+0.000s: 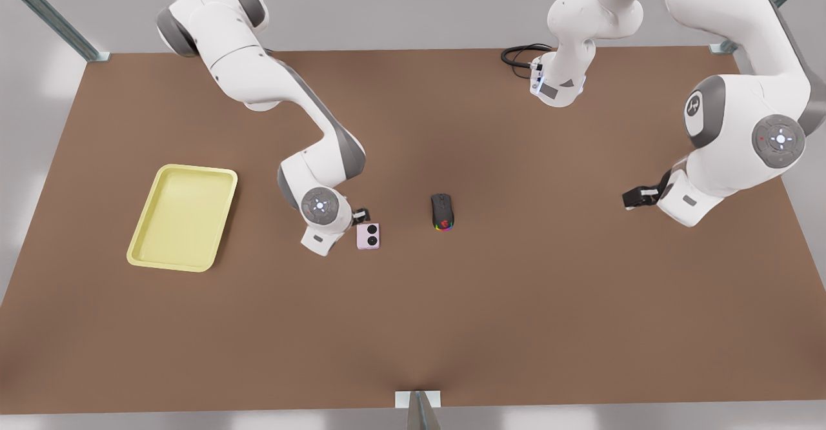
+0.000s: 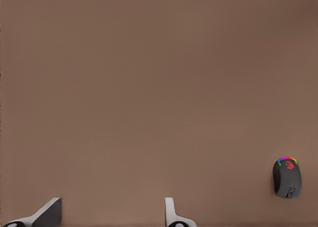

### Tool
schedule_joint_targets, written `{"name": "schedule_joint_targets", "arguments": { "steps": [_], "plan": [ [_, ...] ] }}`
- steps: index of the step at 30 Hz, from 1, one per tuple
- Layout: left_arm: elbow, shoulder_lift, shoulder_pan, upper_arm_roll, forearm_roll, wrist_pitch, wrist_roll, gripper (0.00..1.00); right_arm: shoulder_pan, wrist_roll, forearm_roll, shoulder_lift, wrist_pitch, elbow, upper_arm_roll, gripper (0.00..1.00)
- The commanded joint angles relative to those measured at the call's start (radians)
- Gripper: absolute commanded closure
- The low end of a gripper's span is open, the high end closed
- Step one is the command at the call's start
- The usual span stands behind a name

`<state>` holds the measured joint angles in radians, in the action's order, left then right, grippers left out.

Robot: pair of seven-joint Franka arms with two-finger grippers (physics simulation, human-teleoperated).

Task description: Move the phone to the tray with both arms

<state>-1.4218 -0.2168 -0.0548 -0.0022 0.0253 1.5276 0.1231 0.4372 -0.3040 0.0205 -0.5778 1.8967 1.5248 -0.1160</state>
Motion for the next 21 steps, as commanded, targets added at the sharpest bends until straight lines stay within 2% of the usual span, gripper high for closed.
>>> {"name": "schedule_joint_targets", "arguments": {
  "steps": [1, 5, 10, 21],
  "plan": [
    [0.0, 0.002, -0.002, 0.004, -0.001, 0.016, -0.186, 0.0, 0.001, -0.458, 0.001, -0.014, 0.257, 0.057, -0.001, 0.0],
    [0.0, -0.007, 0.0, 0.004, -0.001, 0.017, -0.186, 0.0, 0.001, -0.448, -0.001, -0.037, 0.404, 0.143, -0.004, 0.0],
    [0.0, -0.018, 0.0, 0.004, 0.001, 0.017, -0.186, 0.0, 0.001, -0.434, -0.068, -0.111, 0.424, 0.107, -0.051, 0.0],
    [0.0, -0.036, 0.0, 0.004, -0.001, 0.017, -0.186, 0.0, 0.014, -0.402, -0.073, -0.143, 0.489, 0.141, -0.056, 0.0]
  ]
}}
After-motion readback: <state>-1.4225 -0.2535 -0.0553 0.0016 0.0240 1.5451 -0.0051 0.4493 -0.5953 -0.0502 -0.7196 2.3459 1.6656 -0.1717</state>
